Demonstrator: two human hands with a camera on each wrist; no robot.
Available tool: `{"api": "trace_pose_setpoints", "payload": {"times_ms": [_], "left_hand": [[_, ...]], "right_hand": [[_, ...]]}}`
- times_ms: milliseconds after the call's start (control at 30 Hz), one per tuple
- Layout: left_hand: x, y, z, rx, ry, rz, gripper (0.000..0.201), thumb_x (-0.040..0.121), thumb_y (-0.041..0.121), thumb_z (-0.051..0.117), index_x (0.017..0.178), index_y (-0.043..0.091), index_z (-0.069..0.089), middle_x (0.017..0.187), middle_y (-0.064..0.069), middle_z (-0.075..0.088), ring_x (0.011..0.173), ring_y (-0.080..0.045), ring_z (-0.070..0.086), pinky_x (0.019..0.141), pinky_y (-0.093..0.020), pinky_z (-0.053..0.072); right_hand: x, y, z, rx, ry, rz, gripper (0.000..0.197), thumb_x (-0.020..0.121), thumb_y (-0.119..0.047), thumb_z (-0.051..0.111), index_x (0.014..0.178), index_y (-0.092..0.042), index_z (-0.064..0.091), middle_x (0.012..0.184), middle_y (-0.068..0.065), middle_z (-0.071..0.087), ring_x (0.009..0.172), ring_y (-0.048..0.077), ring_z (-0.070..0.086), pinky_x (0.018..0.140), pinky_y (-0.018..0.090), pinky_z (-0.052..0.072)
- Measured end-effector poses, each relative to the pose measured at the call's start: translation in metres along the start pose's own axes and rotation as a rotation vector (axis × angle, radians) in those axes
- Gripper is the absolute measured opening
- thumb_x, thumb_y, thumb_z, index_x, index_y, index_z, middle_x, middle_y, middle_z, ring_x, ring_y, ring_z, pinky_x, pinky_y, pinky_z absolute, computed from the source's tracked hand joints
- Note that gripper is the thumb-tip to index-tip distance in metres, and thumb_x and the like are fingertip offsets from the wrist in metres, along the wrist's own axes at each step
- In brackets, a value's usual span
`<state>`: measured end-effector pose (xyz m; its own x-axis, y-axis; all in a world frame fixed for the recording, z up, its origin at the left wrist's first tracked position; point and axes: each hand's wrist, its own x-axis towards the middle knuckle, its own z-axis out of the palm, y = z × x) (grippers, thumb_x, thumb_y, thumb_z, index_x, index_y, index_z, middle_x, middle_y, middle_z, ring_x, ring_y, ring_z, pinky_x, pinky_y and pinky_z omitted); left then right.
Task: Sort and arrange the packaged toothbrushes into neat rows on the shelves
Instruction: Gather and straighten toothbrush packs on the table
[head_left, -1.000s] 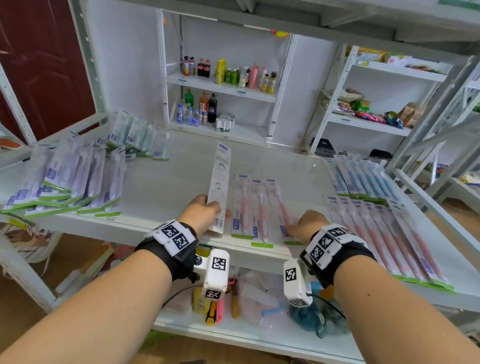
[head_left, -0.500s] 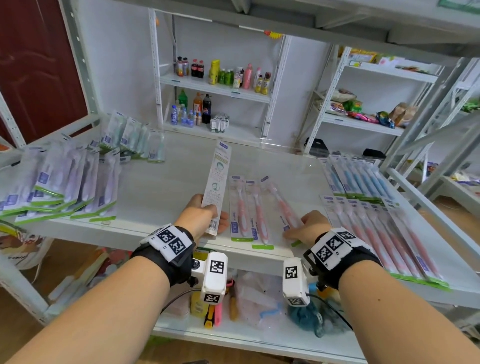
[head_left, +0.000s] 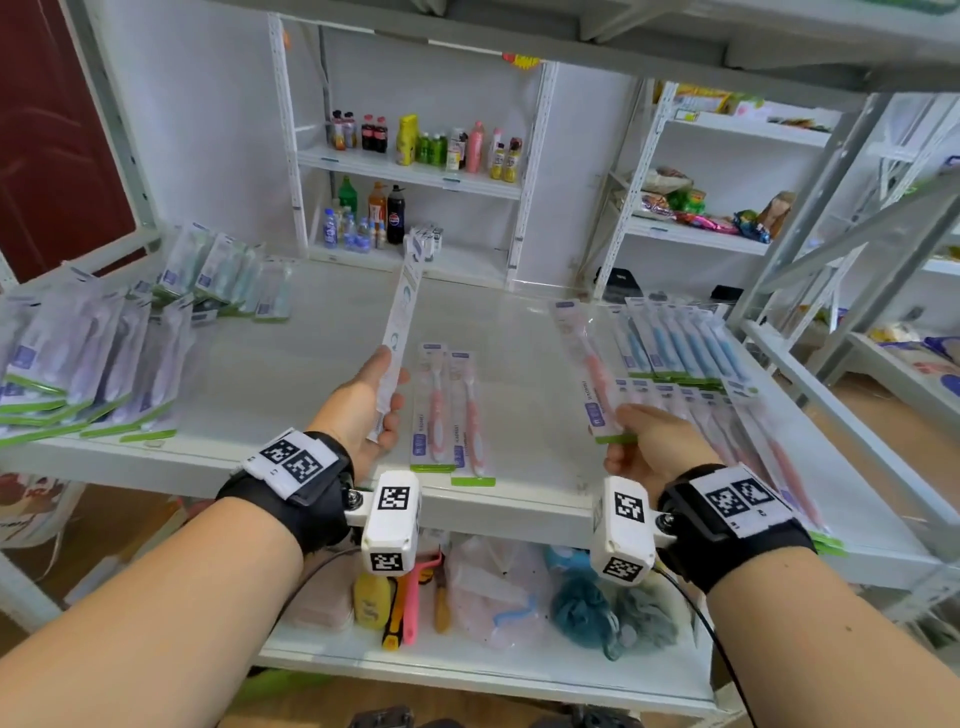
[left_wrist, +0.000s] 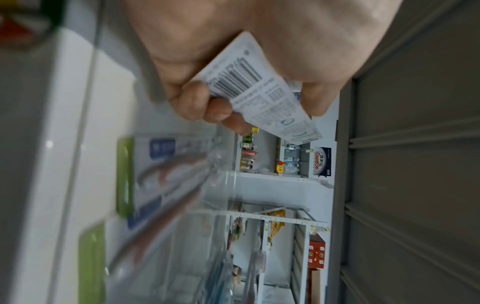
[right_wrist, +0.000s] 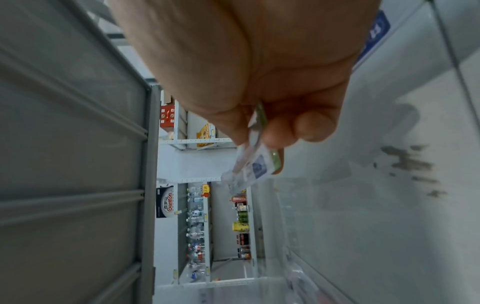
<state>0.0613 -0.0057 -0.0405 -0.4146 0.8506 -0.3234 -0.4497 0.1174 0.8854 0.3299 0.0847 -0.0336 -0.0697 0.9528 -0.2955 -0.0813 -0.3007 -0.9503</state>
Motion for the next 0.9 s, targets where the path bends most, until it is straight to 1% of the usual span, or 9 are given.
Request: {"api": "trace_pose_setpoints", "payload": {"times_ms": [100, 267, 400, 500, 533, 600, 667, 733, 900], "left_hand": [[-0.005, -0.001, 0.029, -0.027, -0.051, 0.028, 0.051, 0.094, 0.054, 0.038, 0.096, 0.01, 0.062, 0.056, 0.002, 0.041, 0.036, -0.008, 0.031, 0.036, -0.015, 0.018], [-0.015, -0.013, 0.089, -0.037, -0.124, 0.005, 0.03, 0.093, 0.034, 0.048, 0.087, 0.008, 0.061, 0.057, 0.001, 0.039, 0.035, -0.009, 0.032, 0.037, -0.014, 0.017], [-0.023, -0.027, 0.136, -0.018, -0.177, -0.021, 0.024, 0.093, 0.008, 0.045, 0.07, 0.01, 0.055, 0.048, -0.001, 0.047, 0.038, -0.011, 0.044, 0.036, -0.014, 0.034], [-0.028, -0.038, 0.165, 0.075, -0.234, -0.006, 0.019, 0.089, -0.004, 0.042, 0.078, 0.005, 0.055, 0.06, -0.009, 0.052, 0.047, -0.016, 0.05, 0.043, -0.018, 0.043], [-0.029, -0.042, 0.174, 0.106, -0.254, -0.006, 0.017, 0.088, -0.005, 0.043, 0.082, 0.004, 0.056, 0.064, -0.011, 0.052, 0.05, -0.018, 0.051, 0.045, -0.02, 0.044], [-0.033, -0.051, 0.188, 0.155, -0.28, -0.008, 0.017, 0.086, -0.008, 0.046, 0.079, 0.002, 0.058, 0.058, -0.011, 0.056, 0.046, -0.017, 0.055, 0.043, -0.021, 0.047], [-0.034, -0.06, 0.2, 0.213, -0.292, -0.004, 0.019, 0.086, -0.008, 0.049, 0.076, 0.003, 0.061, 0.057, -0.009, 0.059, 0.044, -0.015, 0.056, 0.044, -0.022, 0.05], [-0.035, -0.067, 0.21, 0.267, -0.324, -0.013, 0.016, 0.087, -0.008, 0.051, 0.082, 0.002, 0.062, 0.064, -0.01, 0.063, 0.051, -0.017, 0.059, 0.053, -0.027, 0.053], [-0.035, -0.078, 0.232, 0.393, -0.394, -0.058, 0.01, 0.089, -0.003, 0.056, 0.084, 0.005, 0.062, 0.071, -0.007, 0.067, 0.054, -0.012, 0.065, 0.051, -0.02, 0.055]], "right_hand": [[-0.003, -0.005, -0.019, 0.112, 0.001, 0.017, 0.005, 0.096, -0.01, 0.048, 0.095, -0.011, 0.052, 0.066, 0.014, 0.059, 0.038, 0.017, 0.051, 0.04, 0.026, 0.045], [-0.014, -0.014, -0.063, 0.25, -0.02, -0.004, 0.011, 0.097, -0.003, 0.043, 0.094, -0.009, 0.052, 0.063, 0.013, 0.066, 0.044, 0.018, 0.062, 0.045, 0.027, 0.054], [-0.021, -0.017, -0.106, 0.201, -0.043, -0.012, 0.018, 0.095, 0.004, 0.04, 0.1, -0.004, 0.055, 0.064, 0.011, 0.07, 0.048, 0.016, 0.065, 0.049, 0.026, 0.056], [-0.025, -0.016, -0.132, 0.133, 0.038, -0.067, 0.02, 0.093, 0.008, 0.043, 0.085, -0.004, 0.057, 0.052, 0.008, 0.066, 0.041, 0.013, 0.06, 0.042, 0.021, 0.052], [-0.026, -0.015, -0.139, 0.124, 0.064, -0.084, 0.021, 0.092, 0.009, 0.044, 0.082, -0.004, 0.058, 0.051, 0.008, 0.065, 0.04, 0.012, 0.059, 0.041, 0.02, 0.051], [-0.027, -0.012, -0.153, 0.113, 0.094, -0.092, 0.018, 0.091, 0.008, 0.047, 0.083, -0.002, 0.06, 0.052, 0.01, 0.065, 0.039, 0.012, 0.058, 0.04, 0.02, 0.049], [-0.025, -0.01, -0.163, 0.094, 0.12, -0.093, 0.013, 0.091, 0.006, 0.05, 0.095, 0.002, 0.061, 0.063, 0.017, 0.067, 0.043, 0.013, 0.059, 0.042, 0.021, 0.049], [-0.023, -0.007, -0.171, 0.081, 0.139, -0.096, 0.016, 0.091, 0.006, 0.05, 0.104, 0.004, 0.059, 0.075, 0.022, 0.065, 0.046, 0.014, 0.06, 0.044, 0.021, 0.05], [-0.023, -0.002, -0.18, 0.037, 0.138, -0.108, 0.015, 0.092, 0.006, 0.049, 0.09, 0.001, 0.064, 0.066, 0.014, 0.071, 0.048, 0.014, 0.063, 0.046, 0.019, 0.051]]}}
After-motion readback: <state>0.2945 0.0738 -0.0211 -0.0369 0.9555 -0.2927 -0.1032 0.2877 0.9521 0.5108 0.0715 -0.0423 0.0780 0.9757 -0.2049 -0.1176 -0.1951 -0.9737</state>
